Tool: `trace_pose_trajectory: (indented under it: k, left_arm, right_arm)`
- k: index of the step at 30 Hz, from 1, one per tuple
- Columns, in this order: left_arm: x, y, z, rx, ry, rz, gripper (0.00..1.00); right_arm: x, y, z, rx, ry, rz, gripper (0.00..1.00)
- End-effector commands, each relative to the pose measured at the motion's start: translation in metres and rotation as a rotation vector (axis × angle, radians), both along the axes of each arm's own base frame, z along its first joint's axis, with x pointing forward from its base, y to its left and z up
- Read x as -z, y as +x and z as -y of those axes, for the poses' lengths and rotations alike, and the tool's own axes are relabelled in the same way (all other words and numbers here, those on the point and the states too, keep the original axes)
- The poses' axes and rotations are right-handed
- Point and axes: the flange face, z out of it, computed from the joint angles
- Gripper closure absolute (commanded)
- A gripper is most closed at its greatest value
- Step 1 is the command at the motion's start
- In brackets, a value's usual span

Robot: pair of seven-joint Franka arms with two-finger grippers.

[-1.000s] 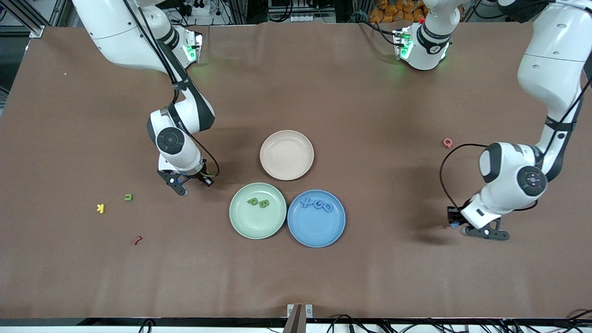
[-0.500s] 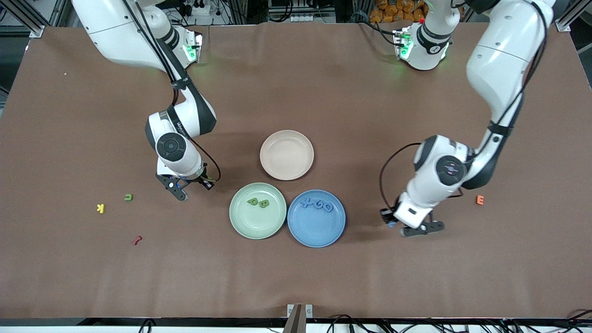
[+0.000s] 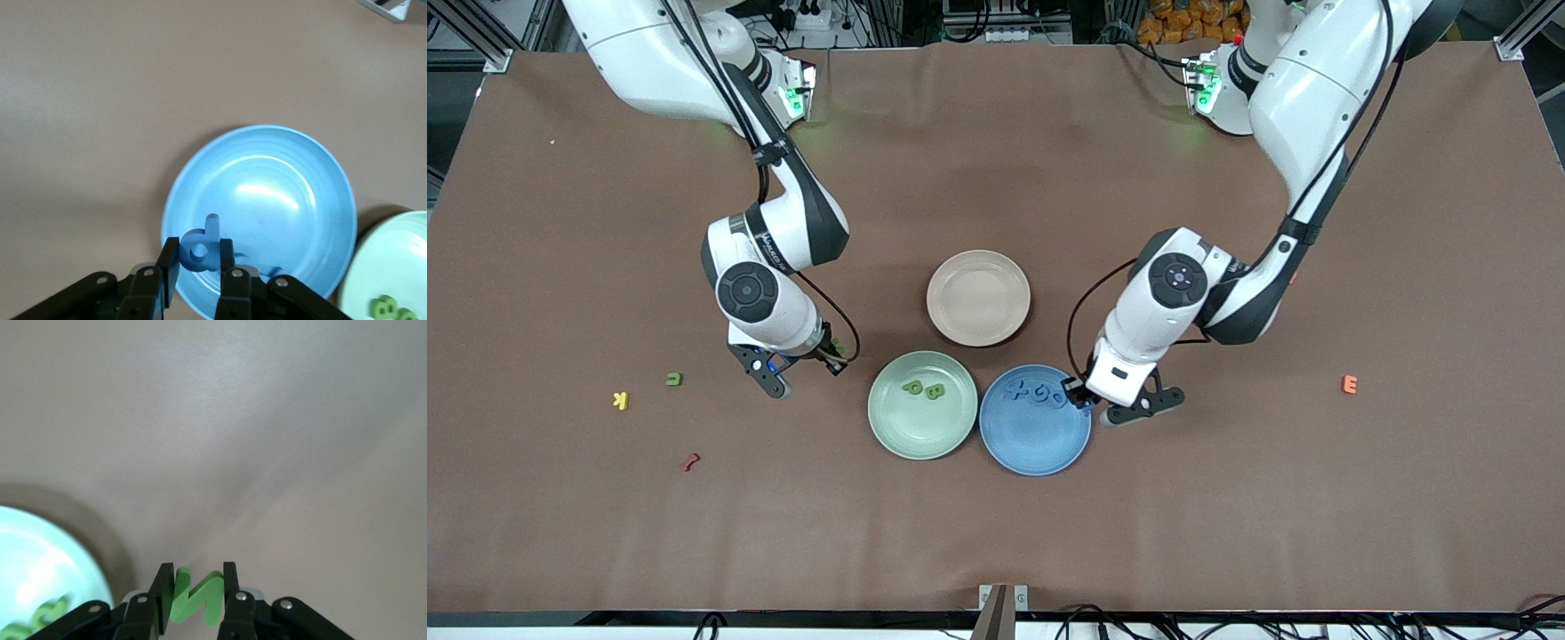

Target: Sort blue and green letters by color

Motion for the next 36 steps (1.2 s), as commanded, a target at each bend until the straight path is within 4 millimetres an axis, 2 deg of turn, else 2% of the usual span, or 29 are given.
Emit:
trace_pose_trajectory:
  k: [1, 5, 7, 8, 10, 11, 16, 22, 26, 31, 36]
  left_arm:
    - [0.008, 0.001, 0.021, -0.037, -0.038, 0.032, 1.0]
    - [0.015, 0.002, 0.023, -0.041, -0.022, 0.037, 0.98]
    - [0.017, 0.001, 0.023, -0.031, -0.011, 0.042, 0.75]
    - [0.017, 0.002, 0.022, -0.028, -0.006, 0.045, 0.58]
    - [0.018, 0.003, 0.019, -0.023, 0.002, 0.049, 0.12]
    - [0.018, 0.003, 0.019, -0.018, 0.004, 0.051, 0.0]
    - [0.017, 0.004, 0.018, -0.01, 0.011, 0.058, 0.0]
    - [0.012, 0.01, 0.009, 0.006, 0.022, 0.075, 0.0]
    - [0.007, 0.024, -0.019, 0.026, 0.046, 0.089, 0.0]
    - [0.012, 0.031, -0.046, 0.066, 0.091, 0.068, 0.0]
    - [0.007, 0.043, -0.089, 0.163, 0.166, 0.014, 0.0]
  right_arm:
    - [-0.001, 0.018, -0.019, 0.029, 0.039, -0.005, 1.0]
    - [-0.005, 0.026, -0.027, 0.034, 0.05, -0.013, 1.0]
    - [-0.008, 0.029, -0.03, 0.04, 0.057, -0.02, 1.0]
    - [-0.009, 0.03, -0.032, 0.039, 0.059, -0.02, 1.0]
    - [-0.009, 0.032, -0.034, 0.04, 0.064, -0.018, 1.0]
    - [-0.009, 0.033, -0.034, 0.044, 0.066, -0.017, 1.0]
    - [-0.007, 0.04, -0.049, 0.059, 0.072, -0.004, 1.0]
    - [-0.004, 0.048, -0.052, 0.076, 0.08, -0.005, 1.0]
    - [-0.003, 0.048, -0.065, 0.079, 0.089, -0.002, 1.0]
    - [0.001, 0.053, -0.073, 0.079, 0.091, 0.006, 1.0]
    - [0.003, 0.056, -0.083, 0.098, 0.094, 0.014, 1.0]
